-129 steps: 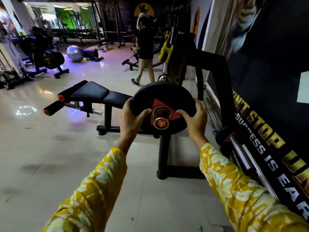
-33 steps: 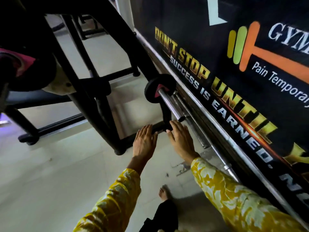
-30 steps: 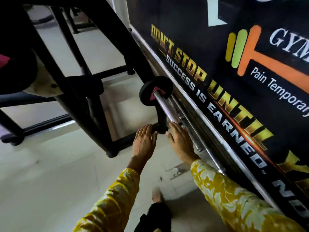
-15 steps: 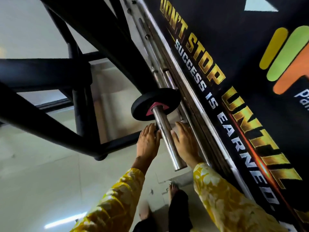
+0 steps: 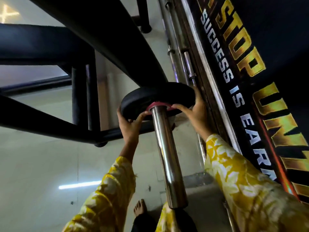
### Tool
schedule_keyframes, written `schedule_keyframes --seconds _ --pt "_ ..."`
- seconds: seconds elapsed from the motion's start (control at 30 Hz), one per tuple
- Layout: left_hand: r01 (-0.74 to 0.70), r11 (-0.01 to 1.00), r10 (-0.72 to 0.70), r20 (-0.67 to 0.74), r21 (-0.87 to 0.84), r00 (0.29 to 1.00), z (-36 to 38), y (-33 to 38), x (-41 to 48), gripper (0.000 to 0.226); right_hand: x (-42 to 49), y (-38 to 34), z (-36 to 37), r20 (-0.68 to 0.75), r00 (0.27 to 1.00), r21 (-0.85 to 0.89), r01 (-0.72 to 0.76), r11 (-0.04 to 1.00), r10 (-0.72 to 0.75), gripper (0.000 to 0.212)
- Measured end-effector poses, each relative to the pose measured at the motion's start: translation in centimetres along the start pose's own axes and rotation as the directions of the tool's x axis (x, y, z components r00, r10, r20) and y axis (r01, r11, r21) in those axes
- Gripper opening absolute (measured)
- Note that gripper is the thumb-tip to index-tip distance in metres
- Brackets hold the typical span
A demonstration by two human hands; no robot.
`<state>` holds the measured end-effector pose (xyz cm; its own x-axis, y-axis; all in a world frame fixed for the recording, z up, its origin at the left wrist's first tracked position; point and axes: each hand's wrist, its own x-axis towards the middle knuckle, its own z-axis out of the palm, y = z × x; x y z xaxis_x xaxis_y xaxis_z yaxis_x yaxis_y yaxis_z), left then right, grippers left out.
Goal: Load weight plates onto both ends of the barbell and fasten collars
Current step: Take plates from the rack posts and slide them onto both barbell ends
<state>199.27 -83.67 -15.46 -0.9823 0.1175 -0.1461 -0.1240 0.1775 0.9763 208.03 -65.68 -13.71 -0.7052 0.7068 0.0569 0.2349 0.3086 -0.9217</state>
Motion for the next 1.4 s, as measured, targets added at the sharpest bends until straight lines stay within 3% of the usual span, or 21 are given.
schedule_keyframes --seconds 0.17,0.4,0.67,1.07,1.23,1.4 --pt "-0.088 0.99 0.083 0.049 0.109 0.995 -1.3 0.4 -0.1 0.052 0.0 -0.5 -0.4 0.008 1.0 0.02 -0.029 0.999 0.029 0.07" --pt "-0.11 0.983 0.097 0.091 0.15 0.991 -3.4 0.3 -4.0 0.048 -5.7 -0.9 -1.6 -0.042 0.995 0.122 -0.079 0.989 0.085 0.059" --pt "-0.113 0.988 0.092 0.192 0.105 0.977 -7.3 -1.5 -12.6 0.047 -16.3 -0.9 -4.0 -0.098 0.974 0.206 -0.183 0.961 0.206 0.065" --pt "-0.067 0.995 0.044 0.28 0.074 0.959 -10.9 -4.5 -20.4 0.053 -24.9 -0.7 -6.8 -0.17 0.956 0.147 -0.214 0.966 0.238 0.071" --pt "-0.091 0.983 0.029 0.35 0.161 0.936 -13.1 -5.1 -23.8 0.051 -29.9 -1.1 -7.9 -0.188 0.942 0.107 -0.263 0.959 0.28 0.05" --pt "-0.009 0.975 -0.073 0.359 0.222 0.93 -17.1 -6.8 -28.3 0.055 -36.0 -1.1 -8.2 -0.195 0.918 0.023 -0.349 0.937 0.346 0.044"
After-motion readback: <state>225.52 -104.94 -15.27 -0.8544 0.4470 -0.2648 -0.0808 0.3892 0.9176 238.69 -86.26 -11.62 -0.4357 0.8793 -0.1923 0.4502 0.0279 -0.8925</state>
